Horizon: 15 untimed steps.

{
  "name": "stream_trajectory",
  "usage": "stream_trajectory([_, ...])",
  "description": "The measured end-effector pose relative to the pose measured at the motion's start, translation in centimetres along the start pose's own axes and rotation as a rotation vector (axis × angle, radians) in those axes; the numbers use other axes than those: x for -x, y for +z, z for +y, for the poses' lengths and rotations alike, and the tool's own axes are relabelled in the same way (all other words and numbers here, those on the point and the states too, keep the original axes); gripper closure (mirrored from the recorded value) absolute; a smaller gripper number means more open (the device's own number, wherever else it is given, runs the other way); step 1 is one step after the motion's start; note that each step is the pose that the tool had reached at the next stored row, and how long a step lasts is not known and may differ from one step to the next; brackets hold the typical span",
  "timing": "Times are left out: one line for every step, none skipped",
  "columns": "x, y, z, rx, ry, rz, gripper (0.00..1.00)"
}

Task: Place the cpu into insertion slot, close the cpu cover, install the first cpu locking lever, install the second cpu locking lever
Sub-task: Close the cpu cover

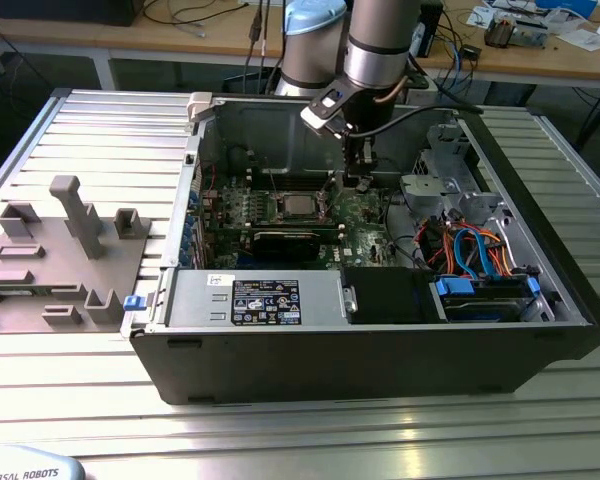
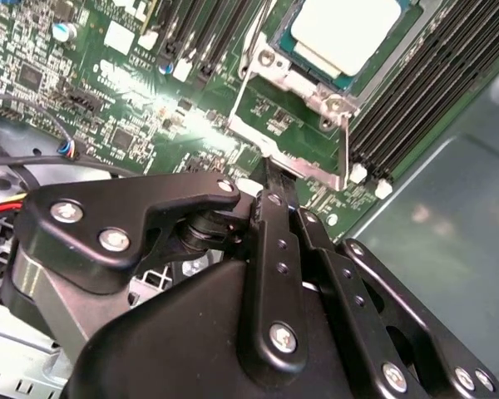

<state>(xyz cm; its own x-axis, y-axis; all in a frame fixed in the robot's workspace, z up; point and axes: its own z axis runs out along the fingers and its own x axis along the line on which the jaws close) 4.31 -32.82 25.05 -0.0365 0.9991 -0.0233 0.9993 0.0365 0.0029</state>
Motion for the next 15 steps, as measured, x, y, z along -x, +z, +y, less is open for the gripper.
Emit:
stream_trajectory([-0.01, 0.0, -0.2, 0.0, 0.0, 0.0, 0.89])
stream_trajectory([-0.01, 0.0, -0.32, 0.0, 0.0, 0.0001, 0.89])
stream_trajectory([-0.02, 0.0, -0.46, 0.0001, 0.0, 0.0001, 0.89])
stream_trajectory([-0.02, 0.0, -0.58, 0.0, 0.0, 0.0, 0.89])
stream_trajectory([-0.02, 0.0, -0.7, 0.0, 0.0, 0.0, 0.89])
stream_trajectory([-0.03, 0.0, -0.83, 0.0, 0.0, 0.0001, 0.89])
stream_trajectory([-0.04, 0.01, -1.07, 0.0001, 0.0, 0.0001, 0.89])
stream_trajectory([-0.04, 0.01, -1.24, 0.0, 0.0, 0.0001, 0.89])
stream_trajectory([-0.05, 0.01, -1.37, 0.0, 0.0, 0.0001, 0.89])
stream_trajectory([-0.05, 0.01, -1.52, 0.0, 0.0, 0.0002, 0.89])
stream_trajectory([-0.06, 0.01, -1.57, 0.0001, 0.0, 0.0001, 0.89])
stream_trajectory([-0.06, 0.01, -1.67, 0.0, 0.0, 0.0002, 0.89])
stream_trajectory([-0.06, 0.01, -1.78, 0.0, 0.0, 0.0001, 0.89])
stream_trajectory([-0.07, 0.01, -1.86, 0.0, 0.0, 0.0002, 0.89])
stream_trajectory([-0.07, 0.01, -1.97, 0.0001, 0.0, 0.0002, 0.89])
